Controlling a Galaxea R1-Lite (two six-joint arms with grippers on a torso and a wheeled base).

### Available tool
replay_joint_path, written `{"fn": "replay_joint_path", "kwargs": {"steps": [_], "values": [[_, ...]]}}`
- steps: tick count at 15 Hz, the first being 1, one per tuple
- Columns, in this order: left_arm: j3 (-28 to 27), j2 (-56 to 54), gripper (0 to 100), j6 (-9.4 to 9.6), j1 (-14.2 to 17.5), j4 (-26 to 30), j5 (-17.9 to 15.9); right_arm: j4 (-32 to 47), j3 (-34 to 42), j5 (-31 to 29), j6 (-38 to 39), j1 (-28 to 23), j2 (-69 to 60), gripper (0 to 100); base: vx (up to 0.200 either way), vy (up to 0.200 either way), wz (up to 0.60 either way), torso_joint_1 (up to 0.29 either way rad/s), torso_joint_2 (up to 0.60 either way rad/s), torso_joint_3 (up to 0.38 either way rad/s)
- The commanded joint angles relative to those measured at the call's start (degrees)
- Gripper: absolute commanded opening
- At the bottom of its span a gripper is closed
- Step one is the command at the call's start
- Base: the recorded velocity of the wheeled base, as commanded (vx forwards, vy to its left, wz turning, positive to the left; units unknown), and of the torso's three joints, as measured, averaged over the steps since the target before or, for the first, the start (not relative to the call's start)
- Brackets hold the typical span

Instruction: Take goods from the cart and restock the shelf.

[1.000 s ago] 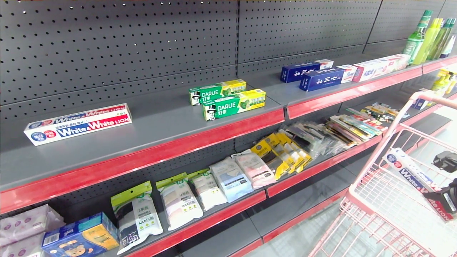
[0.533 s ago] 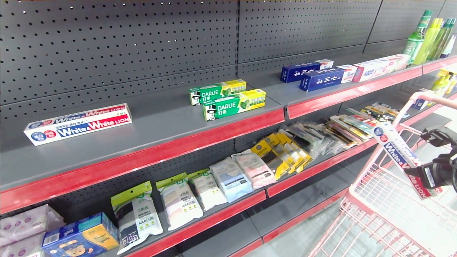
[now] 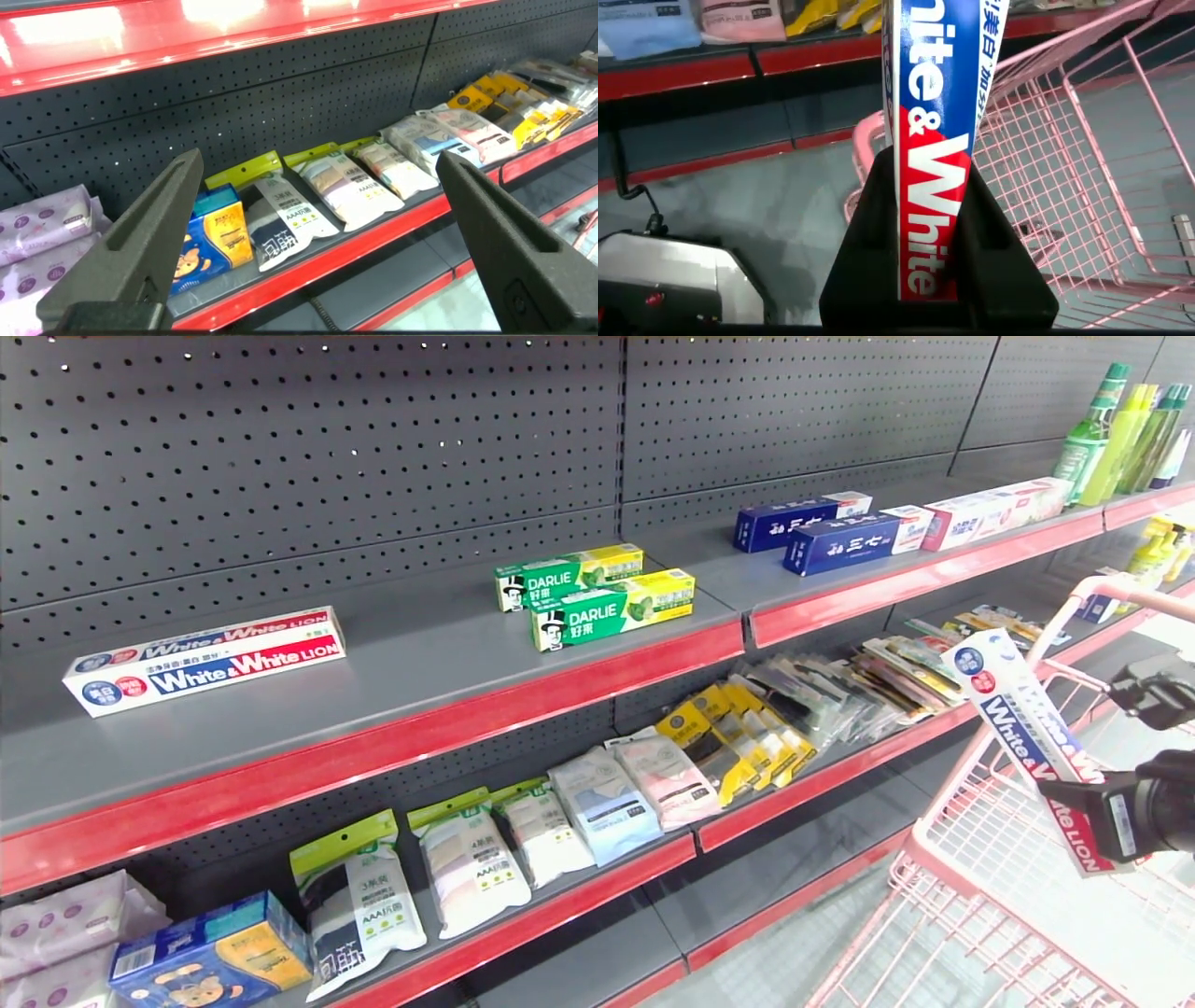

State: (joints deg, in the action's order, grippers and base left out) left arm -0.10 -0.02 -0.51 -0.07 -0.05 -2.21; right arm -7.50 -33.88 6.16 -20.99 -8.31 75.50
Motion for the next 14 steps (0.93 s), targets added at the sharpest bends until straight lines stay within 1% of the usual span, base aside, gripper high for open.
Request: {"fn": "replay_joint_path", "kwargs": {"steps": [1, 7, 14], "values": [[0.1, 0.02, 100, -0.02, -0.01, -0.04, 0.01, -0.06, 3.99, 0.0, -0.28, 1.9, -8.96, 0, 0.0, 0.0, 0.0, 0.0, 0.0, 0.0], [0.01, 0.02, 100, -0.02, -0.01, -0.04, 0.01, -0.85, 7.69, 0.0, -0.28, 1.72, -13.97, 0, 0.0, 0.0, 0.0, 0.0, 0.0, 0.0], [0.01, 0.02, 100, -0.02, -0.01, -0.04, 0.01, -0.94, 7.33, 0.0, -0.37, 2.16, -14.68, 0, 0.0, 0.0, 0.0, 0.0, 0.0, 0.0]]}}
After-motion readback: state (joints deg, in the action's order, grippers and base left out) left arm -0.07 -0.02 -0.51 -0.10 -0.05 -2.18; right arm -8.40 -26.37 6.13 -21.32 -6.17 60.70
